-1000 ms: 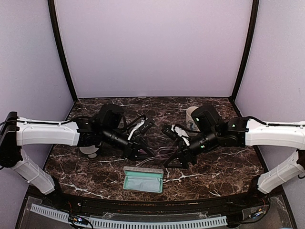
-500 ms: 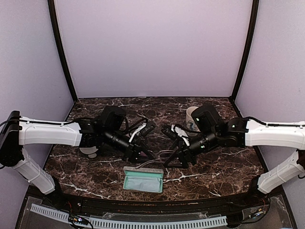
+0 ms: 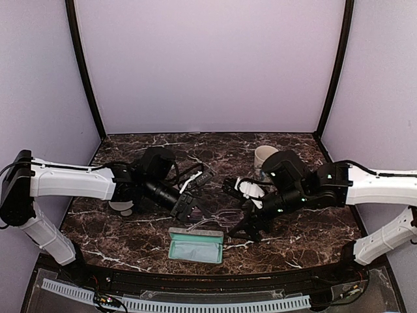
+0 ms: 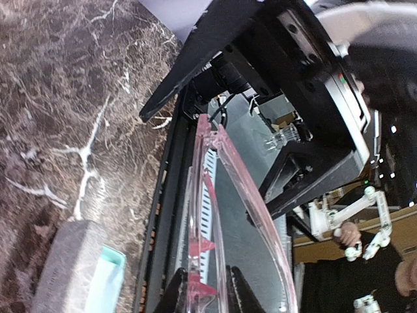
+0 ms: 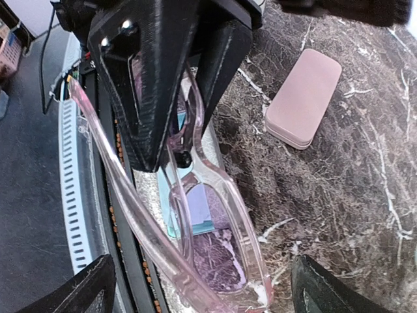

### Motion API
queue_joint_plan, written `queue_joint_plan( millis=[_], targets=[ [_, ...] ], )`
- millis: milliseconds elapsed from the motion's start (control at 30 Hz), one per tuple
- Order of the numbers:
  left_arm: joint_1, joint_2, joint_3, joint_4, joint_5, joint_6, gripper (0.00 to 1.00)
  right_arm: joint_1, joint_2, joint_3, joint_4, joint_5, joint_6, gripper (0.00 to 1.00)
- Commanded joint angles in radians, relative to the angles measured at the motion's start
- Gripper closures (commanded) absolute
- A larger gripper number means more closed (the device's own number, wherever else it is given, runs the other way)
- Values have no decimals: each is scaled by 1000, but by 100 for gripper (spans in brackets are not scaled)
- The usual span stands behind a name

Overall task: Organize the sunglasses
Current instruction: Pass from the left arm to the right

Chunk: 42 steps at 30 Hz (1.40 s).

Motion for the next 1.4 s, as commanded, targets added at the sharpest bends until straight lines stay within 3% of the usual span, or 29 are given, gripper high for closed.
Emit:
queue_joint_plan(
  millis=[0,267,500,1167,1367],
  targets=[
    [9,-4,17,49,79,-160,82,61,-2,51,-50,169,-59,6],
    [8,7,9,122,129,-292,82,136,45,98,-86,318,-108,7],
    [6,28,-2,150,156,-350,82,194,90,138,-111,408,-126,16],
    [6,74,-31,192,208,-402,81,226,84,158,-145,422,-129,55],
    [6,81,-31,197,211,-395,71,226,61,146,-138,419,-124,61]
  ],
)
